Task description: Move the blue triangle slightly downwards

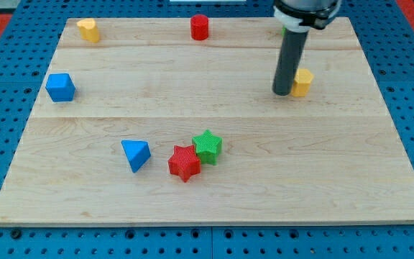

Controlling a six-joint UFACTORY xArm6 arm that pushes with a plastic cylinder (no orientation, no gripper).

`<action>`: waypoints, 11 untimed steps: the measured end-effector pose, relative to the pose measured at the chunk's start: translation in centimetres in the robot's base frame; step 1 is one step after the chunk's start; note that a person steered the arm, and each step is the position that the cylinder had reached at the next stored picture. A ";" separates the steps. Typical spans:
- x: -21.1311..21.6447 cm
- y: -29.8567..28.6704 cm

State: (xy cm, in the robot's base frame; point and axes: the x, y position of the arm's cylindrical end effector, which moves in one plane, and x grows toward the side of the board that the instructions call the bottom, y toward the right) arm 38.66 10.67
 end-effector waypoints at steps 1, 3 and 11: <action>0.0 -4.8; 2.5 -14.3; 10.5 -20.5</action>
